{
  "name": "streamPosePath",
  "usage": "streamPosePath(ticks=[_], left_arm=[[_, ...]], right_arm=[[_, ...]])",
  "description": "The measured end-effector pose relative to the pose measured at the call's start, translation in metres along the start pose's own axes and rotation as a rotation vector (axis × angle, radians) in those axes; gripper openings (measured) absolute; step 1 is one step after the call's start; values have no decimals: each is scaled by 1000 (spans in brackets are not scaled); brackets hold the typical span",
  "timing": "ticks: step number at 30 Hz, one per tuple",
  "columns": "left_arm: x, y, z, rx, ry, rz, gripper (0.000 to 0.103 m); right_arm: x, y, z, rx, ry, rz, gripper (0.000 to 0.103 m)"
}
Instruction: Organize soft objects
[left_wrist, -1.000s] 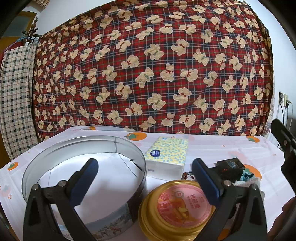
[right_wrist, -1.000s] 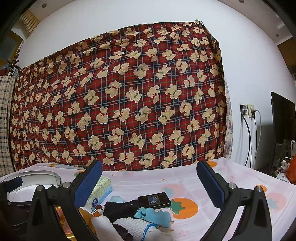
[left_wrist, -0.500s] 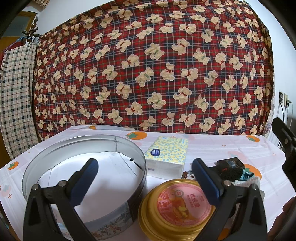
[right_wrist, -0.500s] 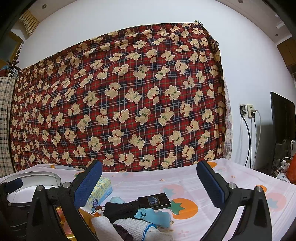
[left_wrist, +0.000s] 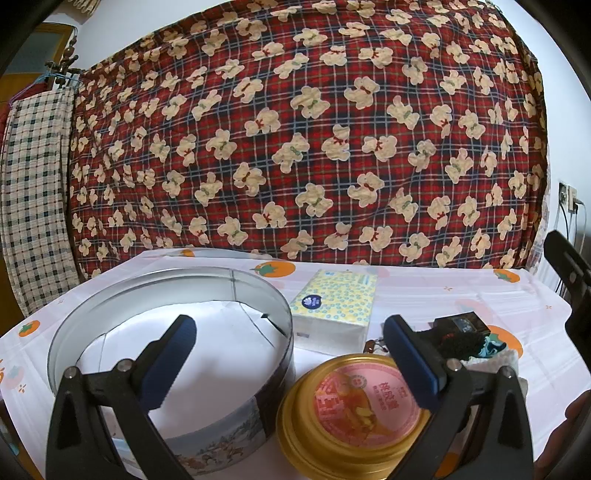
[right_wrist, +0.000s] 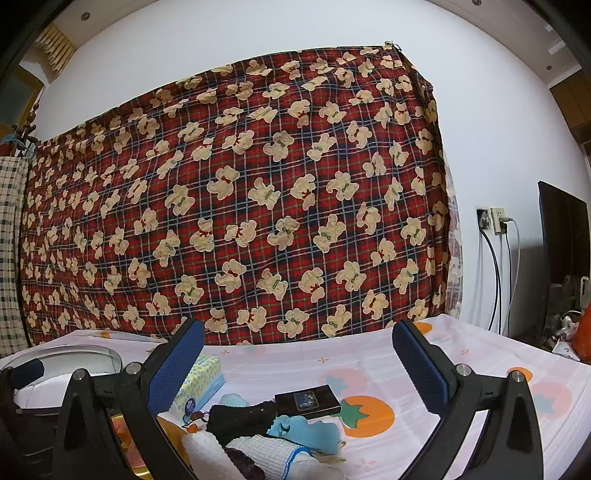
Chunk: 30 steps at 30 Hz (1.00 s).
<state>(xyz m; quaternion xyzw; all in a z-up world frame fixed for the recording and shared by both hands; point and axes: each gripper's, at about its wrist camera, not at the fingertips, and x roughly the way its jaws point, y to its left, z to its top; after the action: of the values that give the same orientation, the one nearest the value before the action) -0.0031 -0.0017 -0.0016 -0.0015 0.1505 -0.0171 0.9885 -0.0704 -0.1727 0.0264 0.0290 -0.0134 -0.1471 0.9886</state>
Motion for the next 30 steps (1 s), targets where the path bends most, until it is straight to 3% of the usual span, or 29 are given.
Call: streamPosePath(ticks=[15, 20, 30], left_arm=[[-3, -1, -6, 8, 7, -19, 103], [-14, -3, -14, 17, 14, -35, 103], [-12, -11, -10, 32, 59, -41, 103]], right_arm=[[-9, -13, 4, 38, -46, 12, 103], [-9, -28, 5, -36, -22, -65, 102], [-14, -65, 5, 20, -14, -121, 102]])
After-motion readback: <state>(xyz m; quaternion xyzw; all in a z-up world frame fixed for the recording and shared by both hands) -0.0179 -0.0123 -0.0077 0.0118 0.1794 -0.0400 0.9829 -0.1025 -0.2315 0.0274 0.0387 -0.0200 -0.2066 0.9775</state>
